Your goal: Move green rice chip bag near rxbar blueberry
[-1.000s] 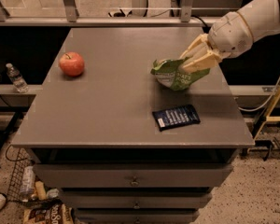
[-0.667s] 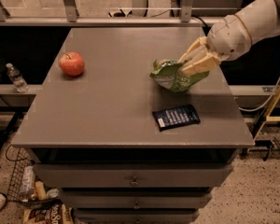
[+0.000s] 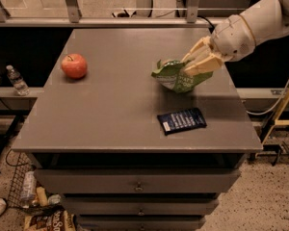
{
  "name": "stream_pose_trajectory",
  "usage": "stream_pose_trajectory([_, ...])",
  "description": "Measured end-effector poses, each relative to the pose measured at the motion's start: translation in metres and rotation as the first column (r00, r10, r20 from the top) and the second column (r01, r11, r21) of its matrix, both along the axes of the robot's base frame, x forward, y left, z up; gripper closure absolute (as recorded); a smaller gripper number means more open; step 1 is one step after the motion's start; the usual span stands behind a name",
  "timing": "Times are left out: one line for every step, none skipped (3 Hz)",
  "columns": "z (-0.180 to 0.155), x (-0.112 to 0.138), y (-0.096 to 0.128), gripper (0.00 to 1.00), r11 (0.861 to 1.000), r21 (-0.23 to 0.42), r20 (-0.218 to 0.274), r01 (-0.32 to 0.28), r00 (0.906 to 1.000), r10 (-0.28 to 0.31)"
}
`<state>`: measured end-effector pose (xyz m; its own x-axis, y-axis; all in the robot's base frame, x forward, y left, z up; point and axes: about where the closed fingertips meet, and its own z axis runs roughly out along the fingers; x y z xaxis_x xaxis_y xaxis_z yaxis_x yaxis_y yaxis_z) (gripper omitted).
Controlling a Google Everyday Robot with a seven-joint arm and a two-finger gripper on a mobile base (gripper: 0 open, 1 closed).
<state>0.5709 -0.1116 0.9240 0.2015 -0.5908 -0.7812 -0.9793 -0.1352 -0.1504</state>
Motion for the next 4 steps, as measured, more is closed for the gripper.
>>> stream_pose_trajectory([-0.0004,0.0037,0.0032,0.35,1.0,0.005,0.005,0.006,1.0,-0.006])
stream_pose_trajectory([-0.0008,0.0065,0.0058,0.13,1.0,0.009,0.009,0.01,0.9999,-0.01])
stream_pose_trajectory([-0.0013,0.009,0.0085,0.0,1.0,0.013,0.012,0.013,0.9998,-0.013])
stream_pose_trajectory([-0.0013,0.009,0.0085,0.0,1.0,0.013,0.012,0.013,0.9998,-0.013])
